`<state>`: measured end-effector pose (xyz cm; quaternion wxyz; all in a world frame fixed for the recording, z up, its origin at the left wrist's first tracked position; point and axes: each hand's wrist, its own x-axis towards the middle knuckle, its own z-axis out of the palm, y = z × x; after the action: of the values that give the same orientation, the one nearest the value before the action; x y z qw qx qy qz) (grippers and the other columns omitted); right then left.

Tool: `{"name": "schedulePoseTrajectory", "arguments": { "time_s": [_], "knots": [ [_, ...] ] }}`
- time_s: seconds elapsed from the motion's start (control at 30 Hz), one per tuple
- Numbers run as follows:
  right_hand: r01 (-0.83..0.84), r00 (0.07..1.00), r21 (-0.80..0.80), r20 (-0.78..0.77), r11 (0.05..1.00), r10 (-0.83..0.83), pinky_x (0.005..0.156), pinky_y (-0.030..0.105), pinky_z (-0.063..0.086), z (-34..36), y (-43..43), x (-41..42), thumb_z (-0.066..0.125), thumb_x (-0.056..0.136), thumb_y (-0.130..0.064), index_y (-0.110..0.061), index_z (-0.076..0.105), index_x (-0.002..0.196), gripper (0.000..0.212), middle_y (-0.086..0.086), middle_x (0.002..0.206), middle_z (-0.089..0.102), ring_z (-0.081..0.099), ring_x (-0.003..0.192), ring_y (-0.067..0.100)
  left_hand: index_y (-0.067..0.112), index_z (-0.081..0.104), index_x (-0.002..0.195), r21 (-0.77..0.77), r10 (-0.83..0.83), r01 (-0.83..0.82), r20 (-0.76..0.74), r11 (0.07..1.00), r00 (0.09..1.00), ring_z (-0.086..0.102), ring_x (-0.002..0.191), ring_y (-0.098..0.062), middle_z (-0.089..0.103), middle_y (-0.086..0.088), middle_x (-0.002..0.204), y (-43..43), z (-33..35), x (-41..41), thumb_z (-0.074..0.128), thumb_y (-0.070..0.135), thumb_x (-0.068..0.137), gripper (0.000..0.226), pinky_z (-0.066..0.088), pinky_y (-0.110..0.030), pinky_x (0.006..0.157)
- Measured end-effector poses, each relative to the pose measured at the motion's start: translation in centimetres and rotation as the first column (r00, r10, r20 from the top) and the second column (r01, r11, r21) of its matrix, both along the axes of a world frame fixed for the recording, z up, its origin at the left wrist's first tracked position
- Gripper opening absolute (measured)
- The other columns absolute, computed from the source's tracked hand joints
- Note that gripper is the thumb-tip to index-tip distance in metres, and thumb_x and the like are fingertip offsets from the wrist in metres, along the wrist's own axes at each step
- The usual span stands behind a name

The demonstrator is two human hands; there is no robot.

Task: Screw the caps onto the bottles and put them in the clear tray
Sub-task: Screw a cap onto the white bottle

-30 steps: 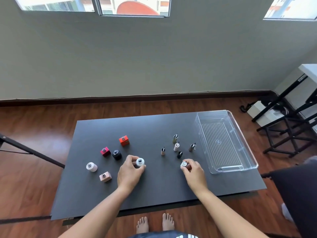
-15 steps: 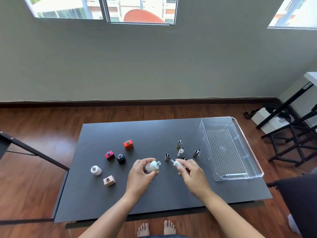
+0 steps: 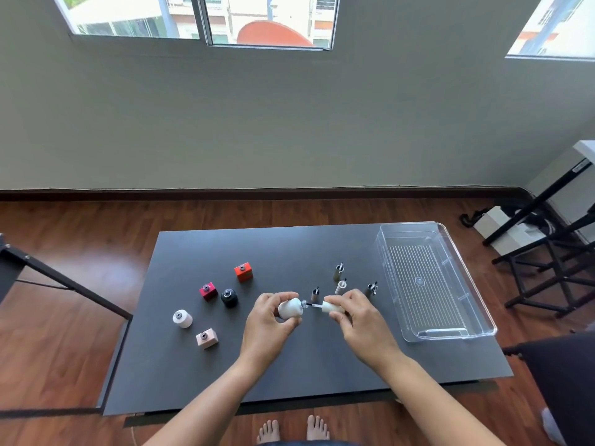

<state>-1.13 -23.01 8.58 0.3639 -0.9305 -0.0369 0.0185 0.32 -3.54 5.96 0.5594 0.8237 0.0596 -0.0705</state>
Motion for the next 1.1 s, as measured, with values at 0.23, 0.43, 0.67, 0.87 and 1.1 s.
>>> {"name": "schedulePoseTrajectory", "arguments": {
  "time_s": [0.23,0.43,0.67,0.87,1.1],
  "knots": [
    [-0.015,1.0,-0.021,0.001,1.0,0.015,0.08,0.028,0.05,0.3,0.1,0.1,0.058,0.093,-0.017,-0.025,0.063,0.117,0.026,-0.011,0.095,0.047,0.053,0.081,0.006,0.051,0.065,0.093,0.058,-0.033,0.03,0.049,0.998,0.998,0.059,0.09,0.004,0.059,0.017,0.099,0.0,0.3,0.0,0.078,0.017,0.072,0.042,0.051,-0.021,0.078],
    [-0.038,0.999,0.068,0.006,0.997,0.037,0.083,0.016,0.044,0.3,0.3,0.5,0.058,0.09,-0.004,-0.019,0.064,0.116,0.031,-0.013,0.094,0.051,0.053,0.085,0.001,0.041,0.067,0.103,0.137,-0.094,0.082,0.079,0.987,0.992,0.056,0.089,0.002,0.057,0.014,0.095,-0.3,0.5,-0.2,0.077,0.017,0.074,0.039,0.043,-0.011,0.073],
    [0.173,0.981,0.354,-0.149,0.919,-0.128,0.066,0.023,0.053,-0.1,0.5,1.0,0.069,0.085,-0.014,-0.036,0.066,0.083,0.022,-0.011,0.069,0.068,0.064,0.066,0.004,0.043,0.063,0.104,0.072,-0.069,0.064,0.068,0.995,0.995,0.06,0.084,0.001,0.063,0.016,0.095,-0.8,0.9,-0.3,0.081,0.019,0.07,0.046,0.048,-0.014,0.072],
    [0.237,0.961,0.226,-0.198,0.945,-0.193,0.059,0.04,0.055,-0.1,0.3,1.3,0.054,0.084,-0.062,-0.021,0.065,0.065,0.046,-0.005,0.051,0.063,0.059,0.049,0.011,0.039,0.066,0.092,0.06,-0.072,0.069,0.056,0.996,0.996,0.061,0.084,0.0,0.066,0.02,0.097,-1.0,0.8,-0.3,0.081,0.017,0.068,0.036,0.049,-0.017,0.073],
    [0.148,0.956,0.291,-0.287,0.945,-0.061,0.058,0.024,0.051,0.0,-0.1,1.2,0.054,0.08,-0.07,-0.046,0.062,0.093,0.028,-0.009,0.066,0.066,0.061,0.051,0.007,0.039,0.066,0.092,0.04,-0.068,0.066,0.047,0.997,0.997,0.06,0.084,0.0,0.066,0.017,0.098,-0.8,0.7,-0.1,0.081,0.015,0.067,0.038,0.049,-0.015,0.075]
  ]
}}
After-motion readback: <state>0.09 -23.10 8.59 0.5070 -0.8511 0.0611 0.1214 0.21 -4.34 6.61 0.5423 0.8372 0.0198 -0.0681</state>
